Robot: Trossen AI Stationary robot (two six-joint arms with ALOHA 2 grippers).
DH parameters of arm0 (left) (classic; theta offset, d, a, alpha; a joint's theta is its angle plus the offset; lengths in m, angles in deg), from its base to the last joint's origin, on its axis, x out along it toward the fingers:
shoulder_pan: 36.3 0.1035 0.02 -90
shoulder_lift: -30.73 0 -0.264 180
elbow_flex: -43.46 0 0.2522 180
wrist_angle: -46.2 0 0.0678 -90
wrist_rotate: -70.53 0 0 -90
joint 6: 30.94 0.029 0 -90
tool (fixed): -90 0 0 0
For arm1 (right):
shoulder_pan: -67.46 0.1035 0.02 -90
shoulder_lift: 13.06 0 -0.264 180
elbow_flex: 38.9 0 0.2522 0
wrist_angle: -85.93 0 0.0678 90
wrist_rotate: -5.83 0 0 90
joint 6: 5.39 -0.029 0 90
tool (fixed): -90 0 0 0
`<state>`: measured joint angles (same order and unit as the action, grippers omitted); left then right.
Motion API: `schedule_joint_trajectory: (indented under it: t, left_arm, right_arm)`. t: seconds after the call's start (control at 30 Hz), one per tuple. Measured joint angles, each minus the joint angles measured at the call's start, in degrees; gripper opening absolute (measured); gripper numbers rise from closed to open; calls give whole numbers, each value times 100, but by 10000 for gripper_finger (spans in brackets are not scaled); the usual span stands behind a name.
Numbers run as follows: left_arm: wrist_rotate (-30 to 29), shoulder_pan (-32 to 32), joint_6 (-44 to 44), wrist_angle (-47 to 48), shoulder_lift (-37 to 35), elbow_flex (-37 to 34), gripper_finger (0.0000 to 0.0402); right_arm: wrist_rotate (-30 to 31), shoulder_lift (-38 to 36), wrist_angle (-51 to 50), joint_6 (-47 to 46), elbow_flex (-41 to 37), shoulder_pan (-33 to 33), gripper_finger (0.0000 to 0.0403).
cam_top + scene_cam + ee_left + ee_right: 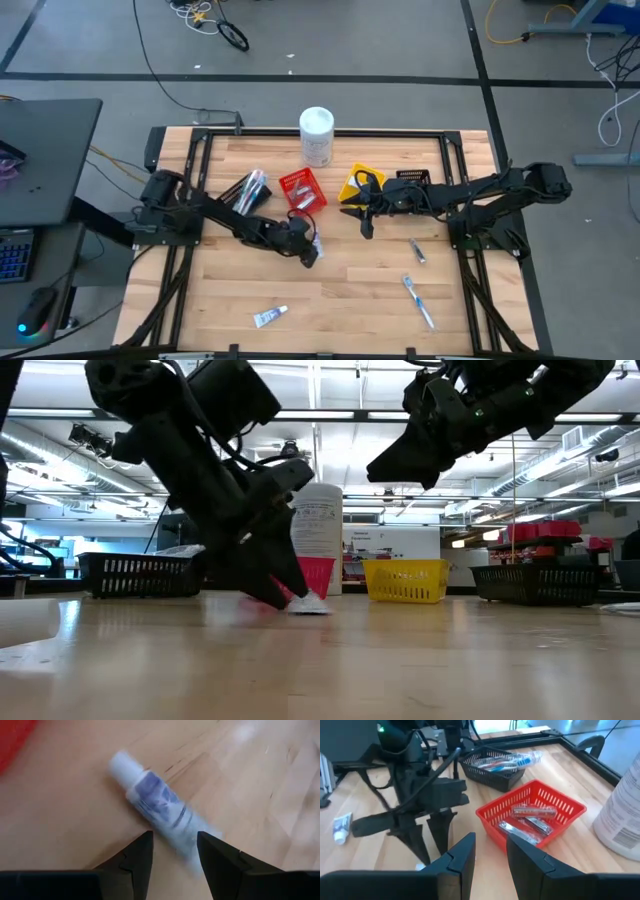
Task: Pick & Place Travel size toiletries
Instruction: Put the top white toothpaste into the yellow basket
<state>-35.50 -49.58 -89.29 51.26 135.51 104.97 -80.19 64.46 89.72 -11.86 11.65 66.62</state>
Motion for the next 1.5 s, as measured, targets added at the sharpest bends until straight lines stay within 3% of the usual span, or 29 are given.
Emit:
schedule_joint_trajectory:
  t: [0.33, 0.43, 0.67, 0.87, 1.03, 1.23, 1.5]
  left_arm:
    - [-590, 28, 332, -20, 217, 259, 211]
    - [-797, -15, 1236, -145, 227, 311, 226]
    - [-571, -180, 2906, -148, 227, 811, 233]
    - [-615, 53, 1826, 241, 224, 1120, 233]
    - [-822, 109, 1583, 258, 224, 1119, 226]
    - [-728, 117, 701, 327, 224, 1119, 205]
    - [-851, 111, 168, 992, 222, 1119, 205]
  right_arm:
    - [27, 0, 110, 156, 0, 0, 119]
    - [27, 0, 101, 156, 0, 0, 119]
    - [28, 0, 67, 140, 0, 0, 119]
    - [28, 0, 67, 110, 0, 0, 119]
    - [28, 0, 67, 91, 0, 0, 119]
    - [28, 0, 67, 91, 0, 0, 119]
    - [30, 0, 67, 91, 0, 0, 119]
